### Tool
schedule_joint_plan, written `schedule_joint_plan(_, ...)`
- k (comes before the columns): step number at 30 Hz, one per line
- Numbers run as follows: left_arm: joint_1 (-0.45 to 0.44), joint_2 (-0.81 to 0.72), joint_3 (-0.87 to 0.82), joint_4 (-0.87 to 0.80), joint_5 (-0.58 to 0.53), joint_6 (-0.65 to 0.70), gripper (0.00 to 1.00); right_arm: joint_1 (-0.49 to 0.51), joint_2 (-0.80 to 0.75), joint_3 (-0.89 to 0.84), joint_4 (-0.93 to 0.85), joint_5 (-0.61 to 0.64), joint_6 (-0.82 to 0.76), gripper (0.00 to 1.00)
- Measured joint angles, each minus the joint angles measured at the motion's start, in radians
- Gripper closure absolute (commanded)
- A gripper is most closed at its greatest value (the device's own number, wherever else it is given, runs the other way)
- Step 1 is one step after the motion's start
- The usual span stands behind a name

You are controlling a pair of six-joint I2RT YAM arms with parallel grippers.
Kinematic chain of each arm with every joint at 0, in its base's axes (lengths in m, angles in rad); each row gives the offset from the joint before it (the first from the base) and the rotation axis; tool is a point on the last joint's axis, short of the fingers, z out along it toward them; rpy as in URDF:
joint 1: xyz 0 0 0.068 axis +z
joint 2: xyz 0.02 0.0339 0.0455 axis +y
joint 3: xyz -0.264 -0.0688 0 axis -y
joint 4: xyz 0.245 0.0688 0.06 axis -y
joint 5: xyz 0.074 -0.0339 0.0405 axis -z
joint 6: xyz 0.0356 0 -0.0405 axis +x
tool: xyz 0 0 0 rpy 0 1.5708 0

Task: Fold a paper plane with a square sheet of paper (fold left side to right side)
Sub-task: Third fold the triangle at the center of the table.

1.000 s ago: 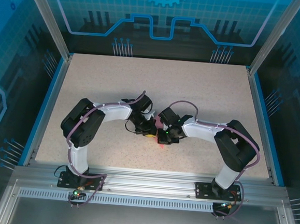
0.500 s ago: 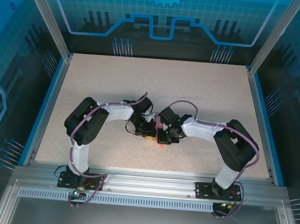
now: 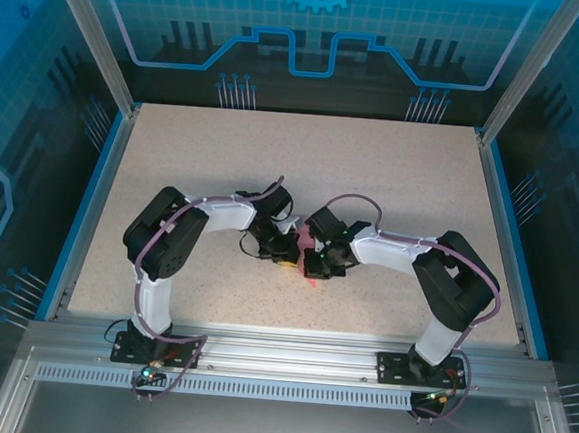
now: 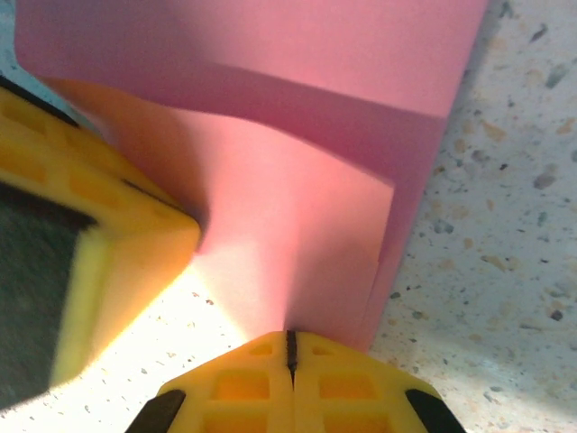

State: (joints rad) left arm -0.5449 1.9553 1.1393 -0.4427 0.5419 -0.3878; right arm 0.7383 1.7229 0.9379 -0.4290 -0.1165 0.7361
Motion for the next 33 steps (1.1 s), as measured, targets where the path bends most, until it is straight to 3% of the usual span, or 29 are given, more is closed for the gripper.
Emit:
schedule_joint_plan(22, 0.145, 0.0, 0.045, -0.093, -0.08, 0.1, 0.95, -0.006, -0.001, -0.001, 0.007, 0.003, -0.008, 1.0)
schedule_joint_plan(27, 0.175, 0.0, 0.063, -0.107, -0.125, 0.102, 0.91, -0.007, -0.004, -0.003, 0.012, 0.0, -0.019, 1.0)
schedule_joint_plan(33, 0.191, -0.041, 0.058, -0.104, -0.16, 0.083, 0.73, -0.009, -0.035, -0.01, 0.018, 0.002, -0.062, 0.72)
